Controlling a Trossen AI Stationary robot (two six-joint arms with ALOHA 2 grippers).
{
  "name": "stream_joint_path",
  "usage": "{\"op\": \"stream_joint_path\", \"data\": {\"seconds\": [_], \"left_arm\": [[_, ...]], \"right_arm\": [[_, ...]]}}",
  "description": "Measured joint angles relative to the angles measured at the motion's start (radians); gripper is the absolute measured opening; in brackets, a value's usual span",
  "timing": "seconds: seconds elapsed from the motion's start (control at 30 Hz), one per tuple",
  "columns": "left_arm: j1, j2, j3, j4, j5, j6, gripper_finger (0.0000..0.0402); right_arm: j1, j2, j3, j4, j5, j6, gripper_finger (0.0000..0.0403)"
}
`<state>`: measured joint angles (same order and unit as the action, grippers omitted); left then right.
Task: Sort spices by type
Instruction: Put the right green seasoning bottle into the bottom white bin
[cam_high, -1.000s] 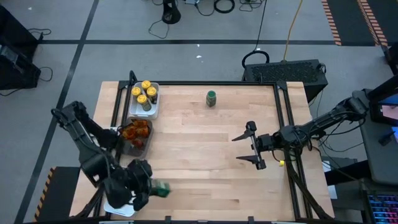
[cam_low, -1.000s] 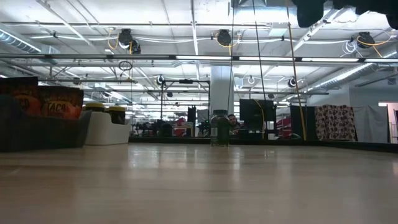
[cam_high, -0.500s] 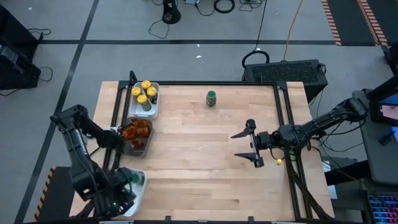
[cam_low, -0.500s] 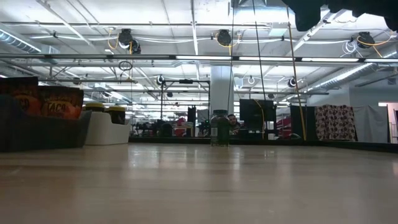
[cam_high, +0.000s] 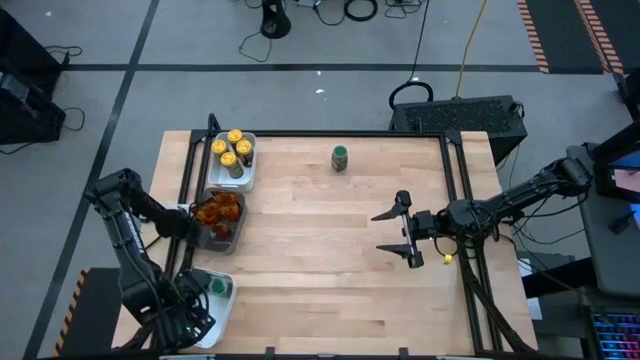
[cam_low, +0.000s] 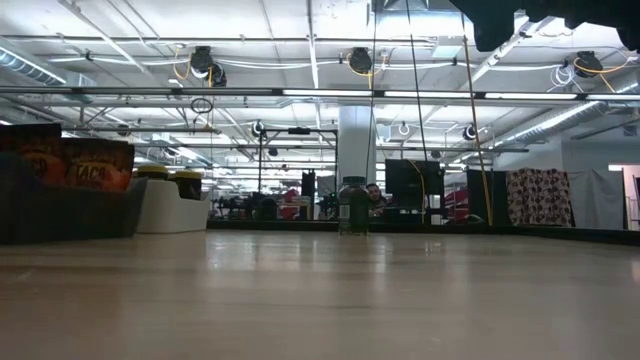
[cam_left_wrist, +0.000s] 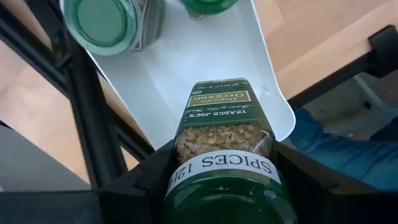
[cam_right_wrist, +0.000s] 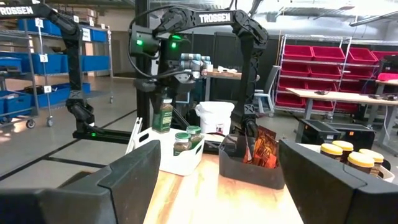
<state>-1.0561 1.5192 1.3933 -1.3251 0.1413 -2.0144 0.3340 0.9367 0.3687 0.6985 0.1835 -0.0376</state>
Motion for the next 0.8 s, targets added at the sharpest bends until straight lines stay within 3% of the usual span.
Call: {"op": "stream_joint_path", "data": {"seconds": [0.2, 0.8], "left_arm": [[-0.001, 0.0, -0.05, 0.033, 0.067, -0.046, 0.0211], [0.0, 0.0, -0.092, 0.028, 0.068, -0.049, 0.0211]], "right_arm": [[0.0, 0.0, 0.0, -0.001, -0.002, 0.0, 0.0306], [0.0, 0.0, 0.0, -0.001, -0.002, 0.0, 0.0306]]}}
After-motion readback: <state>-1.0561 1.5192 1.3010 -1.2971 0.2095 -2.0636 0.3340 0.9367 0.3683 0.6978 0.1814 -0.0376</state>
